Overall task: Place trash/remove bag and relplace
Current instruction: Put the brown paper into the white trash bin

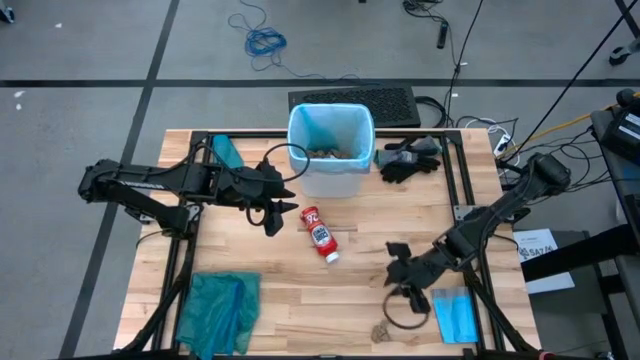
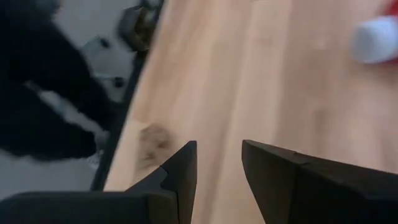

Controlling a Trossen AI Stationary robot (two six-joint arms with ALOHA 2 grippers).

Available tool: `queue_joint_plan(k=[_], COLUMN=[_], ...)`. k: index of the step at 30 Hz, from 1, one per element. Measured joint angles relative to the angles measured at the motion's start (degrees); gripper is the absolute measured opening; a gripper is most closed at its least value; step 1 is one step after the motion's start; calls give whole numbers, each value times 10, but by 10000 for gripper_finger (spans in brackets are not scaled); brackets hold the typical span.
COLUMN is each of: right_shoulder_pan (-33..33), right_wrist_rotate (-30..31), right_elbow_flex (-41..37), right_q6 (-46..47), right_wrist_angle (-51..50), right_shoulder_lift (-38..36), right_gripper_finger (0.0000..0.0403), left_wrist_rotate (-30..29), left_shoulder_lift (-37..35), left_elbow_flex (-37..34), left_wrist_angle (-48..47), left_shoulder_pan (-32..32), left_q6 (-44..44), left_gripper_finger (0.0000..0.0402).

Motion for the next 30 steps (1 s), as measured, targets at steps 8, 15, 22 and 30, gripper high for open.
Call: queue_joint_plan(k=[8,15,22,30], right_shoulder_pan=[41,50,57,57], right_wrist_rotate=[-24,-54,-84,-77], right_elbow_flex=[-74,-72,-72,-72], right_q6=[-64,-75,-82,-83], right_wrist_angle=[135,254,305,353], right_shoulder_lift=[37,107,166,242], right_gripper_finger=[119,119,119,119], left_wrist_rotate=[0,3,5,12], left_shoulder_lift=[0,4,28,70], left_elbow_flex=[0,0,1,1], left_wrist_angle=[1,17,27,26], left_shoulder_pan=[0,-2,-17,-34], left_q6=[-59,-74,-74,-74], left_gripper_finger=[141,141,141,141])
